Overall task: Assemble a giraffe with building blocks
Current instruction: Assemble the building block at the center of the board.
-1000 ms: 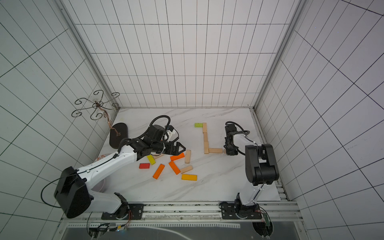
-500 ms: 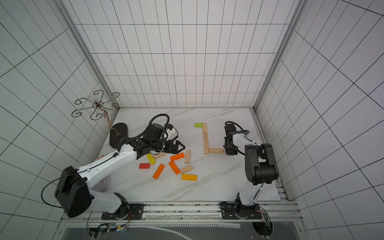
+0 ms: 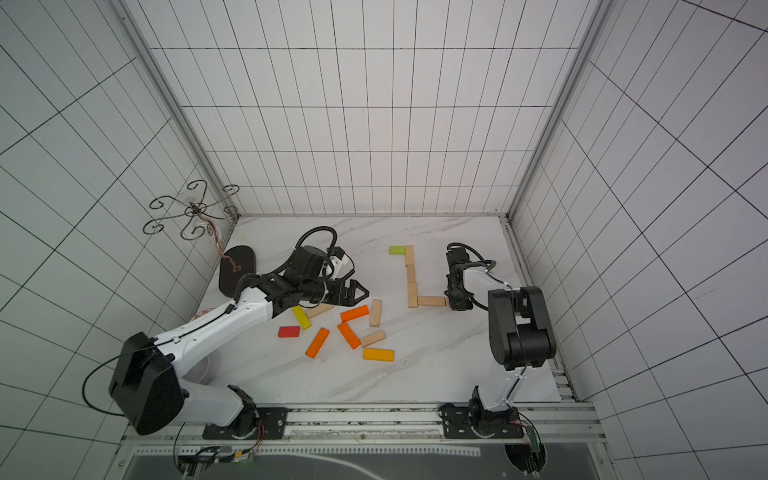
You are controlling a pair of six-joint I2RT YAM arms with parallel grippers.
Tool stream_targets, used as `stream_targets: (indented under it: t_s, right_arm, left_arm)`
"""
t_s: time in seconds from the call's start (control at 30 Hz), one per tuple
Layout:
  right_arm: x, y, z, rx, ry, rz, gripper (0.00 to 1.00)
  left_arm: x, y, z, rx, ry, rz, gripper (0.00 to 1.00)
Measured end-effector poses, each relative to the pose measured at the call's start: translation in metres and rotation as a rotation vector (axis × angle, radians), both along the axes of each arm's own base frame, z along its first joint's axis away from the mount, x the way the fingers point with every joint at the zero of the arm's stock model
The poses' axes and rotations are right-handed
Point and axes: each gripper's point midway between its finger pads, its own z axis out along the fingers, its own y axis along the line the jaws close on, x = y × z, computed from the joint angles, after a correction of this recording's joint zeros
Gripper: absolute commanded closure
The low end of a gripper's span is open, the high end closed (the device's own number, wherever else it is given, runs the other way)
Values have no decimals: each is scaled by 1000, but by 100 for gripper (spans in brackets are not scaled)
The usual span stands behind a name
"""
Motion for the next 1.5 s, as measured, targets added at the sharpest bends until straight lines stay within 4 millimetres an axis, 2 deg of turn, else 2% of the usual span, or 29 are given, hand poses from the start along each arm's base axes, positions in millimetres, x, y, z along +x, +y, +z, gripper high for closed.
stream_targets:
  t_s: [1.1, 1.27, 1.5]
  right_arm:
    - [2, 7, 0, 11, -10, -19, 63]
    - [3, 7, 1, 12, -15, -22, 57]
    - [3, 8, 4, 13, -9, -21, 41]
  left_arm:
    - [4, 5, 1, -9, -1, -1, 3]
    - [4, 5, 1, -9, -1, 0, 3]
    - [5, 7, 1, -6, 0, 2, 3]
